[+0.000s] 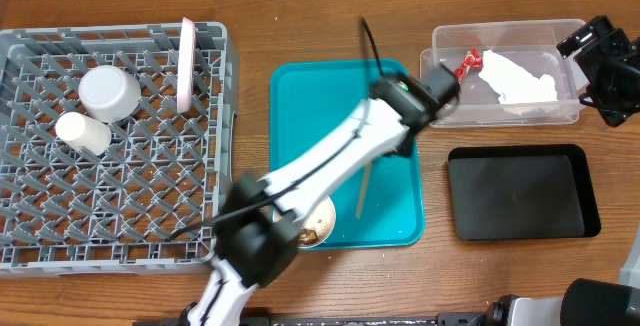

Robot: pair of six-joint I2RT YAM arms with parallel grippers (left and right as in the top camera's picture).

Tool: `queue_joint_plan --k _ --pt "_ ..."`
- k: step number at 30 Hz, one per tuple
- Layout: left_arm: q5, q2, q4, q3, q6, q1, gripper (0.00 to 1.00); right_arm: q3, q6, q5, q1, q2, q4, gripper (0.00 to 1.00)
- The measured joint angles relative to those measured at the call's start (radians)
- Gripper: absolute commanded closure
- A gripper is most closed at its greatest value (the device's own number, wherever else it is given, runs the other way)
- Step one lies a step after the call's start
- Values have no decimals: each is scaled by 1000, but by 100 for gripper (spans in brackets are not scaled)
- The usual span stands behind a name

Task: Sort waste into correct bins and load items into the dishwasher
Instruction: 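Carry the chopstick to the dish rack and insert it, then release the chopstick and withdraw the left gripper from the rack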

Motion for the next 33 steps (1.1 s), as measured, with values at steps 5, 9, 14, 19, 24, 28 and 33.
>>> queue_joint_plan --k 5,9,14,19,24,28,33 --pt "-175 -217 -216 53 48 114 96 0 0 -1 0 0 0 0" --pt "-223 -256 -327 53 89 229 96 0 0 -1 0 0 1 0" --pt "-177 -253 -264 -7 236 344 96 0 0 0 0 0 0 0" --pt "-117 -247 -147 -115 341 434 96 0 0 0 0 0 0 0" --pt "-56 -238 -56 -192 393 586 96 0 0 0 0 0 0 0" --pt "-2 -238 -4 -220 420 663 96 0 0 0 0 0 0 0" --pt "48 -238 54 -266 473 691 96 0 0 0 0 0 1 0"
